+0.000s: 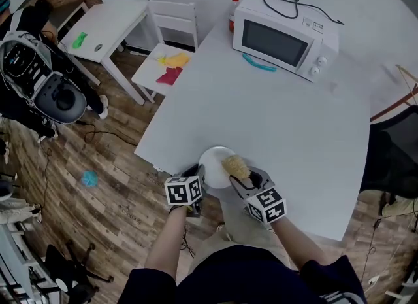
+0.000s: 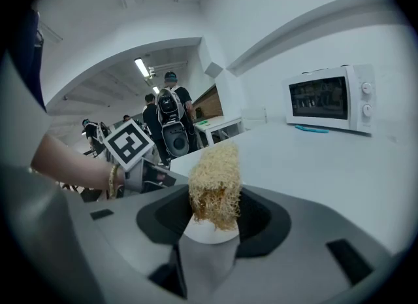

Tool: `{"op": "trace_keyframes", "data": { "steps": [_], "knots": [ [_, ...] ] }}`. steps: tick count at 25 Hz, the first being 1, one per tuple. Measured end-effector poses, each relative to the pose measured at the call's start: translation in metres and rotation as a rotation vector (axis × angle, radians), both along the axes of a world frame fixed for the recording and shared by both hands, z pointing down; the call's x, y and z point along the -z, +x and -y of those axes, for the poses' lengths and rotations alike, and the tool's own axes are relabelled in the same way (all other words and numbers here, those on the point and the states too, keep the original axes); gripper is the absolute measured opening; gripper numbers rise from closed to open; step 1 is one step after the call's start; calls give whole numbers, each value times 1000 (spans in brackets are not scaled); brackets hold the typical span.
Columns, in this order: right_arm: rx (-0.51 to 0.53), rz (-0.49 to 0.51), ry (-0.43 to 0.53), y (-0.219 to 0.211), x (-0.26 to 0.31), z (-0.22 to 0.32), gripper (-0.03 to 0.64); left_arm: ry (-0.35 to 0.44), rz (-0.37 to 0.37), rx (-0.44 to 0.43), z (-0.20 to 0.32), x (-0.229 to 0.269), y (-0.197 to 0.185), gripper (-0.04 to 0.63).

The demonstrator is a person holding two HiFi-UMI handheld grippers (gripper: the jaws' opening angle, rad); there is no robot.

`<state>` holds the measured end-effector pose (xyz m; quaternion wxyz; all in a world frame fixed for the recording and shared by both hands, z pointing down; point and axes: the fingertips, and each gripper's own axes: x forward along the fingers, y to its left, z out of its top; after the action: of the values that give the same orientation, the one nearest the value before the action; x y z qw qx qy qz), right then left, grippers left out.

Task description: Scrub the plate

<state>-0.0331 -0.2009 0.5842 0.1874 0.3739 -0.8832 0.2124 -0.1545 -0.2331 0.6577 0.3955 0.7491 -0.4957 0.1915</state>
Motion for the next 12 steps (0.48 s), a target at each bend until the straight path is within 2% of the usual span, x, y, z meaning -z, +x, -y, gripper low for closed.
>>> {"op": "trace_keyframes", "data": {
  "steps": [7, 12],
  "knots": [
    [61, -83, 48, -17, -16, 28, 179, 48, -15, 26, -7, 19, 3, 54],
    [71, -135, 47, -26, -31, 43, 179, 75, -3, 32, -9, 26, 2, 51]
  ]
}}
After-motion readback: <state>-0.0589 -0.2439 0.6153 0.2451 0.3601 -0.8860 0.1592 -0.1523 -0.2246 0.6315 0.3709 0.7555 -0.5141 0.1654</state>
